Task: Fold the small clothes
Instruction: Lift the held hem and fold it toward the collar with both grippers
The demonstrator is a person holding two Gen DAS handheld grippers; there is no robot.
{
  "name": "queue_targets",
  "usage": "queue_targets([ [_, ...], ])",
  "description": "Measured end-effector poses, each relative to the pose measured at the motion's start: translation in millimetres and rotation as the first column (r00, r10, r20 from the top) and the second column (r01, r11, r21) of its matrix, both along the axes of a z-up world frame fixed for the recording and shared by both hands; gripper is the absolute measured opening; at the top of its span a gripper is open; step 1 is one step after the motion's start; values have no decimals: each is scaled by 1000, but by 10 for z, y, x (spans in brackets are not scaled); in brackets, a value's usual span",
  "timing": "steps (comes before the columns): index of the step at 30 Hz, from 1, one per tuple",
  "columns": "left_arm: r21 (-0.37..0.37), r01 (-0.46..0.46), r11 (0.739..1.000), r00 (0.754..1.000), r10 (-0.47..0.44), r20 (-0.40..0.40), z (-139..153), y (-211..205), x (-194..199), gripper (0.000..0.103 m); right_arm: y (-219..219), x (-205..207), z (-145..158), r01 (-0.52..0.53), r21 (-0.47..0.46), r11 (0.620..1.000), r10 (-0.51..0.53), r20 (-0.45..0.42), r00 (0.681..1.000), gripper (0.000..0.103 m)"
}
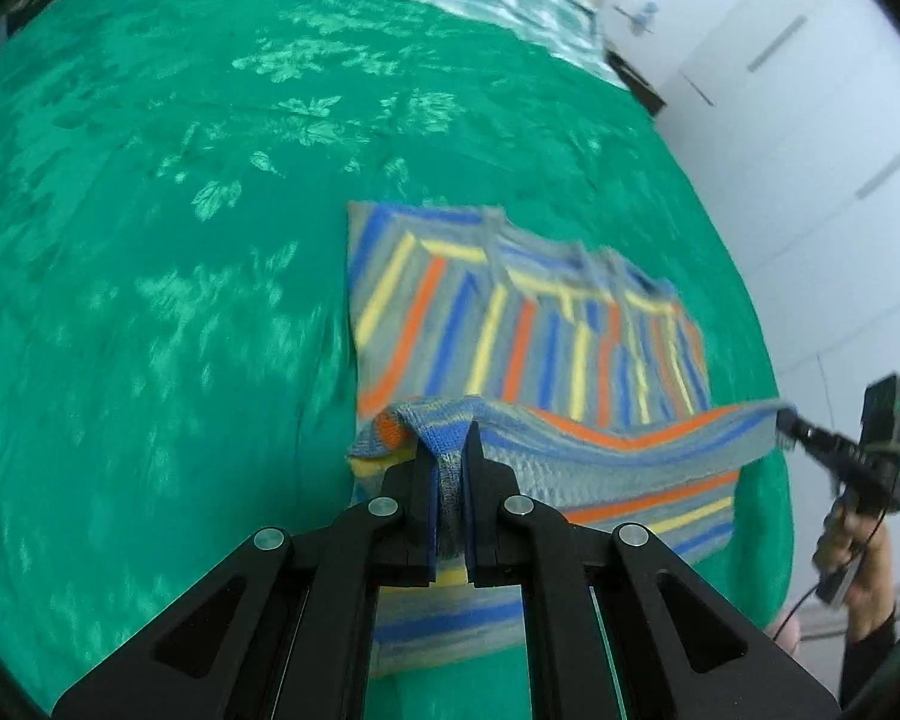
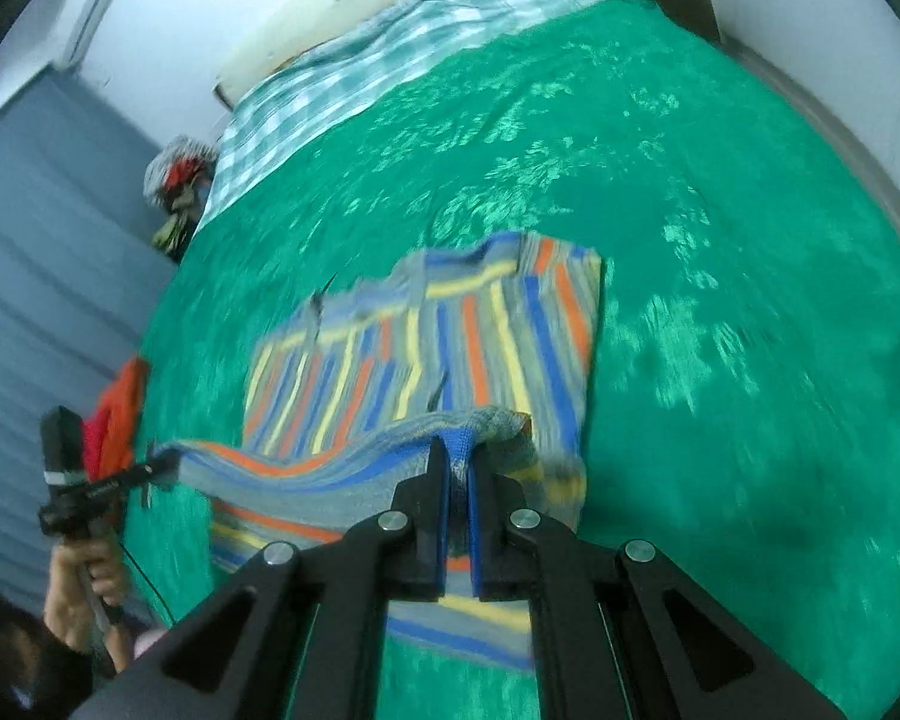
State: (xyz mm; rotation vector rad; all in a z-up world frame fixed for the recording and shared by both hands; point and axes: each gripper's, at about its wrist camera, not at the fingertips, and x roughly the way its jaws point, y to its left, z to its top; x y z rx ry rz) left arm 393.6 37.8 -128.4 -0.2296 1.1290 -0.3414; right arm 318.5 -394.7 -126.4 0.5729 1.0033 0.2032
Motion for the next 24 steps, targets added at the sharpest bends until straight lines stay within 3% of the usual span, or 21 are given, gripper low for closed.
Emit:
queue_targets([
  [6,36,-14,999,1000,15,-24,-169,-113,527,5,-299,612,-379,56,147,988,-42,-95,995,5],
  [8,35,-29,999,999,29,-13,-180,-133,692,11,-404,790,-538,92,220,971,-68,-116,991,5],
  [9,30,-64,997,998,64,5,-183,-120,788,17,-448,835,-591,114,259,959,-91,-99,991,10],
  [11,-10,-130,991,991,130,31,-171,-45,903,62,-559,896,-613,203,296,933,-201,-37,979,18],
  [12,-24,-155,988,987,156,43,-160,-10,924,69,-607,901,-613,247,295,923,-252,-20,967,34],
  [13,-37,-189,981,979,191,67,-128,50,919,71,-637,900,-602,278,282,918,-287,-10,958,42],
  [15,-50,-213,976,972,217,87,-83,125,871,71,-639,862,-531,286,232,930,-299,25,954,42],
  [17,-60,-194,979,973,200,115,-30,175,740,72,-568,799,-412,234,133,963,-244,72,967,42],
  [20,-5,-75,997,985,75,158,-8,114,551,80,-276,712,-252,43,-83,996,-34,109,994,42],
  [23,87,41,995,990,-52,128,-188,-64,508,83,80,698,-274,-157,-282,946,183,68,981,50],
  [24,134,55,989,993,-68,94,-298,-151,545,83,163,746,-317,-183,-322,929,207,43,977,52],
])
